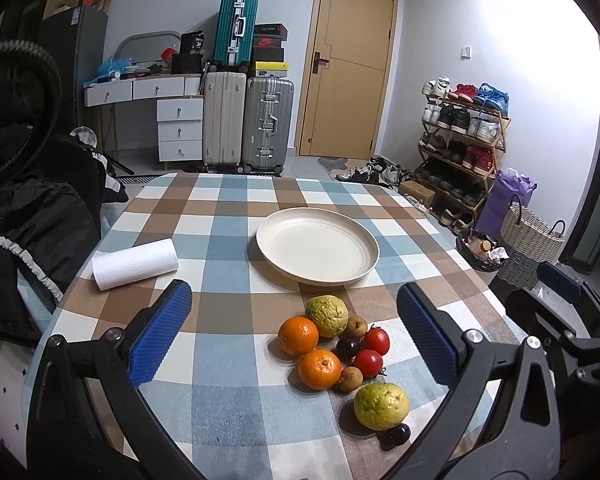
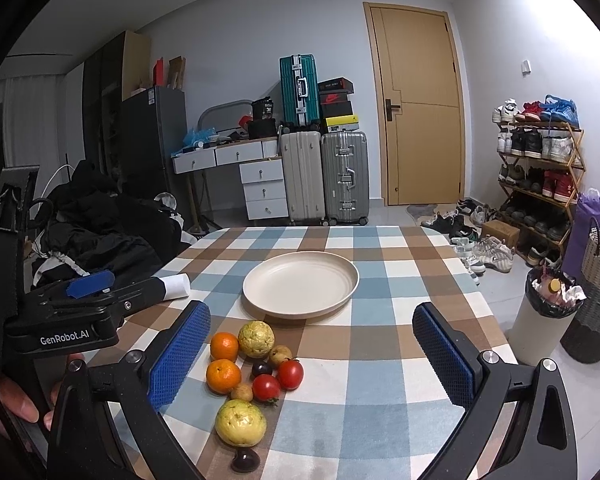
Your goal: Organize fruits
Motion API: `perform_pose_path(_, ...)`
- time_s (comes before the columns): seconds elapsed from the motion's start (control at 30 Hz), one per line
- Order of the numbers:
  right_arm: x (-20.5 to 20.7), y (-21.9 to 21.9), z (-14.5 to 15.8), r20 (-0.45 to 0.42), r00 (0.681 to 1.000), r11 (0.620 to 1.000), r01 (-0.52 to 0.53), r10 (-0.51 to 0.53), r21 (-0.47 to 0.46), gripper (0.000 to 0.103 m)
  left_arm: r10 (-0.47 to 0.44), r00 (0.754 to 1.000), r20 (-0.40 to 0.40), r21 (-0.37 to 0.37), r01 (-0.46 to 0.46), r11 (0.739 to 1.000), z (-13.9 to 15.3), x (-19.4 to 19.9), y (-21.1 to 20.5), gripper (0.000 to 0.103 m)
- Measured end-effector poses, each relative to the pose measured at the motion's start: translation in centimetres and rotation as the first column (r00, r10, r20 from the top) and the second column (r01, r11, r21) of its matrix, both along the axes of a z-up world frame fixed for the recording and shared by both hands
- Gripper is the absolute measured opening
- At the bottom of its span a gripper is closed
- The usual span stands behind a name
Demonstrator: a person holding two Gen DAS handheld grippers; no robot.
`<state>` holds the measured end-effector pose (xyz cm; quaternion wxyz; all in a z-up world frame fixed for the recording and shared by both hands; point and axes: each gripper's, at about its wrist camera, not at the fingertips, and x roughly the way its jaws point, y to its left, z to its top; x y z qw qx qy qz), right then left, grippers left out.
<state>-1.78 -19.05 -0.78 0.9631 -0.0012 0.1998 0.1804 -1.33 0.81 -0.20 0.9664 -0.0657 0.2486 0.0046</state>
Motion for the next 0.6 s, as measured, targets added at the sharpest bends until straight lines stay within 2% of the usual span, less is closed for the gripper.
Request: perform_pose_path(0.6,-0.47,0.00,0.19,0.018,1.000,1.000,-0.006,0.006,0.008,0.103,0.000,1.000,-0.001,-0.001,0.000,1.000,-0.03,-0.01,0.05,0.102)
